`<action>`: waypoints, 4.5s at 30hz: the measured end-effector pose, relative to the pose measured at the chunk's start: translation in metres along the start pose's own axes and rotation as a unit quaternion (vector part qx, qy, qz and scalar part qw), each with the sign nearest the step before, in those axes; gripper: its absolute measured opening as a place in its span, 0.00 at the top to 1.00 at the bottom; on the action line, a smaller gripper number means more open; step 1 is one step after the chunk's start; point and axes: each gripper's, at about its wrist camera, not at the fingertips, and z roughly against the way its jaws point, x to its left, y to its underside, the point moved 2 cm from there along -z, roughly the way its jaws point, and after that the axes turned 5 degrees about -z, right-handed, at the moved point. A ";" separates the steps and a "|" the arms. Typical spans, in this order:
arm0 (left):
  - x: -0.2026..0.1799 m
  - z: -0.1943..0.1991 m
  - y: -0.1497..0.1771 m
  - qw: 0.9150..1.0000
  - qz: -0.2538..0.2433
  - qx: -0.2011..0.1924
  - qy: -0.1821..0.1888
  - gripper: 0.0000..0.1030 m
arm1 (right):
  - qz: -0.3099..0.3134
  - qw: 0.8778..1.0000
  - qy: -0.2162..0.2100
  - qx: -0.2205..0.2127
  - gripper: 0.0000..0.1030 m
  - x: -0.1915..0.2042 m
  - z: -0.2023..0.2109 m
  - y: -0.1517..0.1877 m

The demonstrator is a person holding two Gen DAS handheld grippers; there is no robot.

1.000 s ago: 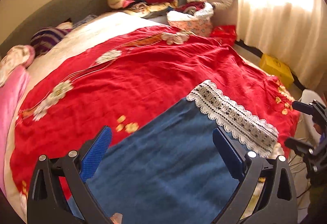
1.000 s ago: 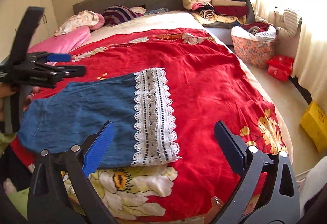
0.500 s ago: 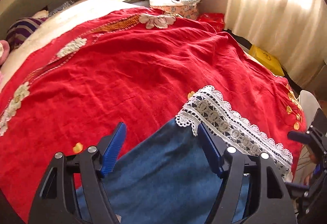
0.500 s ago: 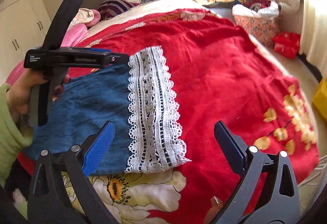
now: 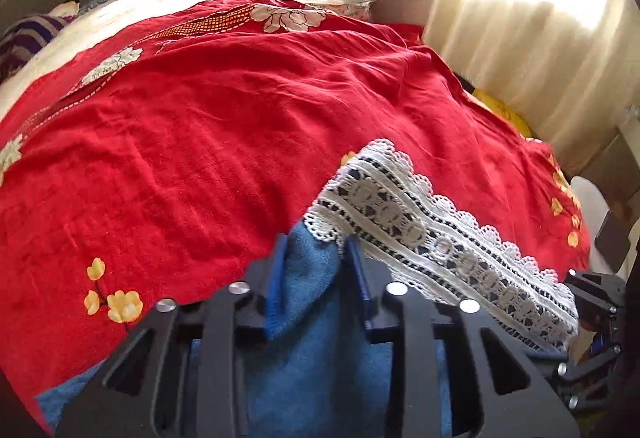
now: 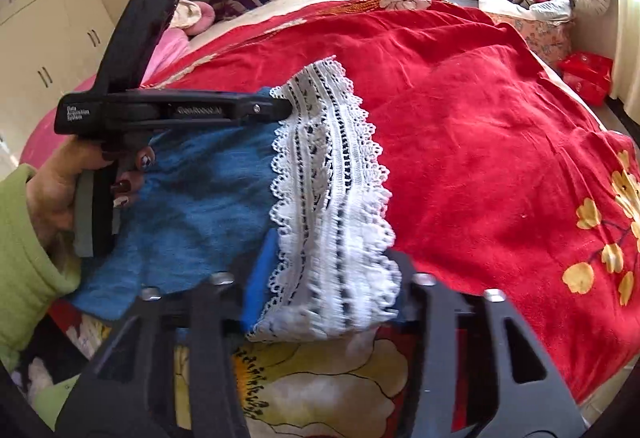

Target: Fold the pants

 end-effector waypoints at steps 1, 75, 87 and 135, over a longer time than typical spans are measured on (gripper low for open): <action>0.000 0.003 0.000 1.000 0.007 -0.001 0.002 0.82 | 0.003 1.000 -0.005 -0.004 0.80 0.002 0.002 -0.001; 0.169 0.142 0.185 0.933 0.342 -0.108 -0.022 0.71 | 0.190 0.979 -0.039 0.065 0.88 0.168 -0.122 -0.081; 0.135 0.225 0.219 0.929 0.332 -0.157 -0.036 0.43 | 0.166 0.980 -0.107 0.020 0.55 0.151 -0.027 -0.047; 0.030 0.197 0.256 0.963 0.253 -0.036 -0.081 0.46 | 0.262 0.958 -0.087 0.071 0.50 0.176 0.007 0.059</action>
